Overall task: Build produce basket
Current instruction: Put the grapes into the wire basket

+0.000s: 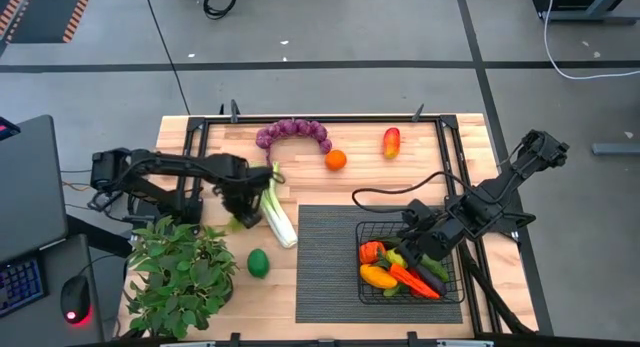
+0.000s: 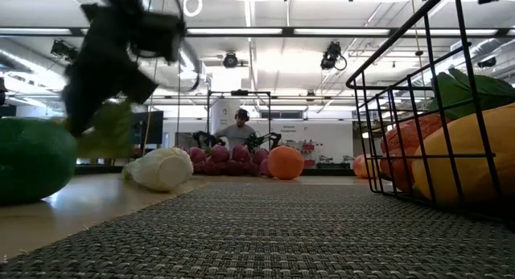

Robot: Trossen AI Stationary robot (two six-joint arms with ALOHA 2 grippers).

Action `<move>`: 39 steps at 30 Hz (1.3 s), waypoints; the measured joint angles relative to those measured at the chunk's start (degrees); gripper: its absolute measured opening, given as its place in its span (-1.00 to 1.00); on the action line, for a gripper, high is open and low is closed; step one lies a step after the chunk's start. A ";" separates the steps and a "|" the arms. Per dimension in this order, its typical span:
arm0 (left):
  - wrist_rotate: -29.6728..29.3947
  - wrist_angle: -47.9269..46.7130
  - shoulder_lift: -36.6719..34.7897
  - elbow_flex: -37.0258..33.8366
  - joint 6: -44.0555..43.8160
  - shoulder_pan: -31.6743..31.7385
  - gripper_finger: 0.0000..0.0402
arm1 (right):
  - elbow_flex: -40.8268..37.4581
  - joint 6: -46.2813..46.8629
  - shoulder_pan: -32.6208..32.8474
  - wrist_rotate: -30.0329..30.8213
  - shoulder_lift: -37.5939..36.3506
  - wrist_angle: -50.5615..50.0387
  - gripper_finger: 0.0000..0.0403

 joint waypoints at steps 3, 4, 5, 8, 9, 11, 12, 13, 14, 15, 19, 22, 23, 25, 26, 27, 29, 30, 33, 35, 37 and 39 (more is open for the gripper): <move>0.02 -0.24 0.00 6.78 -1.20 -0.01 -0.56 | 0.00 -1.00 -0.51 1.89 -0.45 1.94 0.34; 0.00 -0.30 0.00 9.09 -1.91 -0.01 -0.58 | 0.00 -1.25 -0.81 2.94 -0.78 2.65 0.34; 0.00 -0.40 0.00 11.42 -2.50 0.03 -0.59 | 0.00 -1.67 -1.15 4.22 -1.17 3.30 0.34; -0.45 1.32 0.00 18.05 -4.46 0.03 -0.59 | 0.00 -3.72 -2.52 8.65 -2.53 6.03 0.34; -0.47 2.85 0.00 19.86 -5.13 0.03 -0.58 | 0.00 -4.68 -3.05 10.43 -3.09 7.28 0.34; -0.48 6.83 0.00 23.11 -5.29 0.03 -0.57 | 0.00 -7.79 -4.22 14.04 -4.02 11.06 0.34; -0.50 8.99 0.00 24.61 -5.61 0.03 -0.57 | 0.00 -9.75 -4.90 15.58 -4.38 13.46 0.34; -0.48 11.39 -0.02 25.77 -6.46 0.03 -0.57 | 0.00 -11.88 -5.61 16.79 -4.68 15.85 0.34; -0.46 14.20 -0.02 26.62 -7.40 0.03 -0.57 | 0.00 -14.07 -6.34 17.76 -4.89 18.41 0.34; -0.52 17.11 -0.02 27.31 -8.71 0.03 -0.57 | 0.00 -16.26 -7.13 18.40 -5.07 21.12 0.34; -0.62 29.74 -0.02 28.19 -13.32 0.03 -0.56 | 0.00 -24.27 -10.21 19.13 -4.97 30.49 0.34; -0.63 35.98 -0.02 28.19 -15.98 -0.01 -0.57 | 0.00 -27.95 -12.27 19.11 -4.66 33.98 0.34; -0.63 37.49 -0.02 28.19 -16.37 -0.05 -0.57 | 0.00 -28.17 -12.93 19.08 -4.66 34.09 0.34; -0.61 39.43 -0.02 28.19 -17.30 -0.05 -0.58 | 0.00 -28.12 -14.18 19.08 -4.66 34.13 0.34; -0.61 40.30 0.00 28.19 -17.59 -0.05 -0.58 | 0.00 -28.08 -14.77 19.04 -4.66 34.11 0.34; -0.61 41.57 0.00 28.19 -17.84 -0.05 -0.58 | 0.00 -28.08 -15.30 18.89 -4.66 34.21 0.34; -0.65 44.42 0.00 28.19 -18.85 -0.05 -0.58 | 0.00 -28.16 -16.26 18.32 -4.66 35.15 0.34; -0.68 45.90 0.00 28.19 -19.10 -0.05 -0.57 | 0.00 -28.24 -16.74 17.70 -4.66 35.51 0.34; -1.65 49.30 0.00 28.19 -19.26 -0.11 -0.58 | 0.00 -28.26 -18.28 15.43 -4.66 35.74 0.36; -2.80 49.95 0.00 28.19 -20.15 -0.34 -0.58 | 0.00 -28.27 -19.12 14.89 -4.66 36.73 0.40; -3.59 49.85 0.00 28.19 -20.68 -0.34 -0.58 | 0.00 -28.96 -20.12 14.41 -4.66 38.95 0.46; -3.67 49.87 0.00 28.19 -20.75 -0.44 -0.58 | 0.04 -30.31 -21.26 13.82 -4.14 41.73 0.54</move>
